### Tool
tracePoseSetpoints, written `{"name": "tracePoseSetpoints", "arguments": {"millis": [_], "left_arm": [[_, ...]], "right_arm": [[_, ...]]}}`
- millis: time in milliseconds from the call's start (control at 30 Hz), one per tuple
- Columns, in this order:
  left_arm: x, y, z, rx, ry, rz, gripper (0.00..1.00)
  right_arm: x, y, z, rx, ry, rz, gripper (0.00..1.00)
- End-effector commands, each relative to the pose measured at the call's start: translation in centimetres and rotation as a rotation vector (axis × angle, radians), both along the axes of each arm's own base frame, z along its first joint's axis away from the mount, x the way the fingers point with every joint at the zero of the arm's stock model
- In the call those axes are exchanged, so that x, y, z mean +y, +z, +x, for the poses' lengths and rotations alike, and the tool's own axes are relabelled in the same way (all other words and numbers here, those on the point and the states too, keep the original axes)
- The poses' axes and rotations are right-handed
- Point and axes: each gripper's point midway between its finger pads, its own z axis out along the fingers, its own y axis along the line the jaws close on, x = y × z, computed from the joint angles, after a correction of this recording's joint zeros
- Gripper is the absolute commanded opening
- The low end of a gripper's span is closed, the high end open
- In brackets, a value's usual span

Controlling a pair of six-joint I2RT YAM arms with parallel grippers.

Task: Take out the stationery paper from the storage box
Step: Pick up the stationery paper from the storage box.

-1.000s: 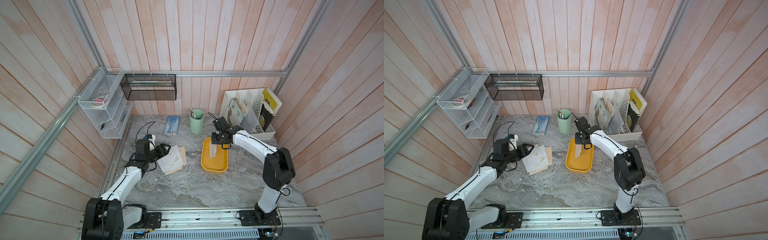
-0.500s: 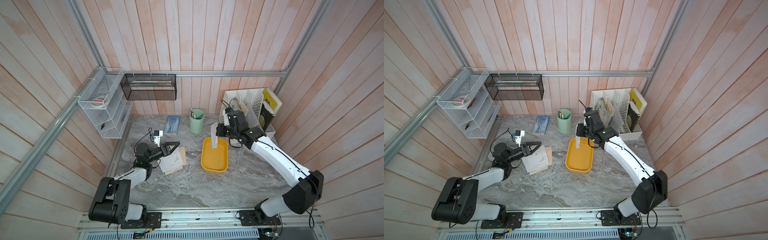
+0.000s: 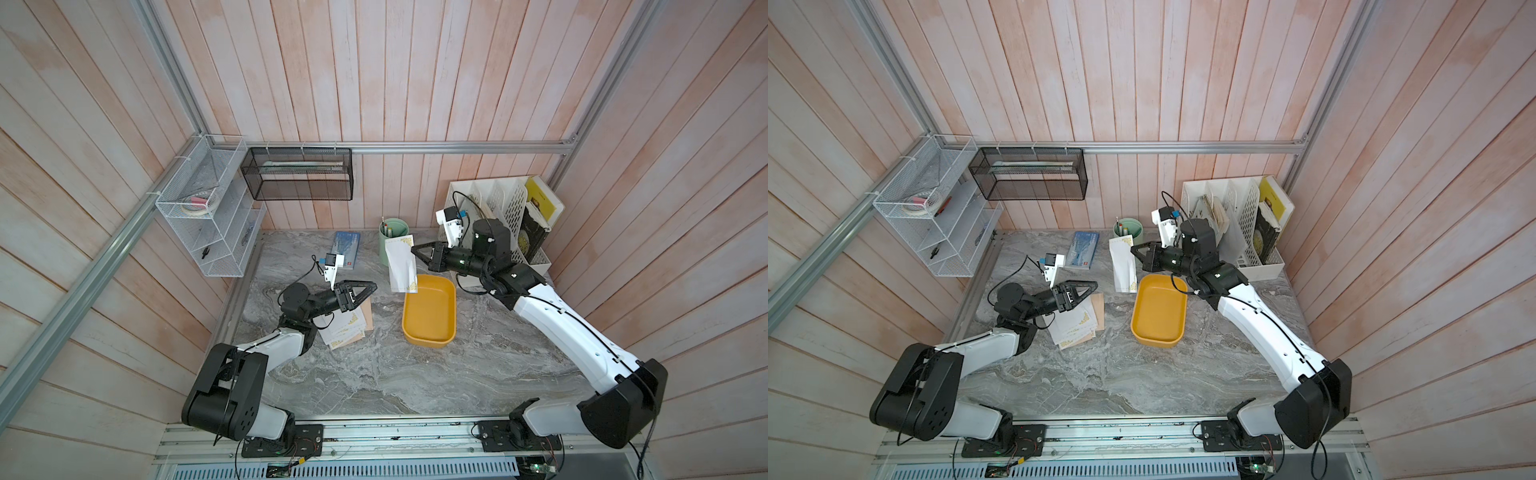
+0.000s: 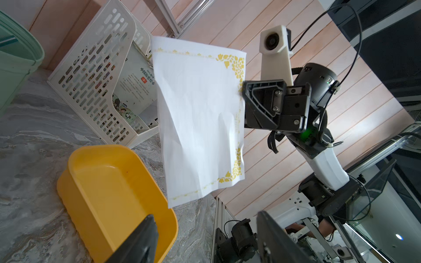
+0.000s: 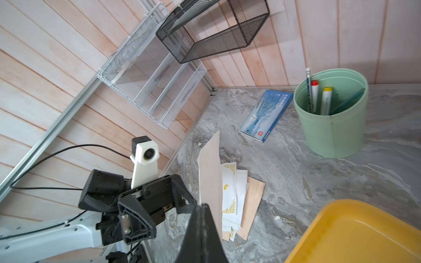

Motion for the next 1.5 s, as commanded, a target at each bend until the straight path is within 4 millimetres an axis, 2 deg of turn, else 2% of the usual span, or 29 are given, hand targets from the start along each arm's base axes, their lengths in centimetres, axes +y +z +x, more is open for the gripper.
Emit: {"name": "tracePoseSetpoints", "arguments": {"millis": [0,200,367,433,500,700,767,1067,1133,1200,1333,1467], "left_arm": [[-0.8,0.7,0.6,-0.055,0.009,0.031,0.72],[-2.0,1.1,0.9,-0.074,0.005,0.043,0.72],[-2.2,1.7,1.4,-0.096,0.015,0.045,0.72],[-2.2,2.0,1.4,-0.104,0.018,0.045,0.69],[-2.2,2.4,1.4,-0.113,0.017,0.044,0.62],[-1.9,2.7,1.0,-0.123,0.038,0.061,0.27],[-1.7,2.6,1.0,-0.124,0.054,0.077,0.2],[-0.8,2.3,0.9,-0.122,0.129,0.157,0.03],[-0.7,2.0,0.9,-0.115,0.141,0.172,0.01],[-0.4,1.5,1.0,-0.1,0.157,0.192,0.0],[0.4,0.3,1.0,-0.063,0.206,0.242,0.0],[2.9,-1.6,1.8,0.014,0.334,0.326,0.0]], "right_arm": [[1.3,2.4,-1.9,-0.041,0.108,0.085,0.0],[2.2,2.5,-2.6,-0.038,0.136,0.081,0.0],[2.9,2.1,-3.1,-0.029,0.158,0.079,0.0],[3.0,2.0,-3.1,-0.027,0.157,0.077,0.0],[2.9,1.6,-2.9,-0.02,0.146,0.071,0.0],[2.8,0.6,-2.4,-0.002,0.12,0.052,0.0],[2.7,0.1,-2.2,0.007,0.112,0.042,0.0],[2.9,-1.4,-1.1,0.031,0.085,0.0,0.0],[2.8,-1.6,-0.8,0.032,0.068,-0.009,0.18],[2.5,-1.6,-0.7,0.027,0.053,-0.012,0.29],[1.6,-1.5,-0.3,0.018,0.019,-0.028,0.39],[0.1,-1.9,0.3,0.02,-0.036,-0.048,0.42]]}}
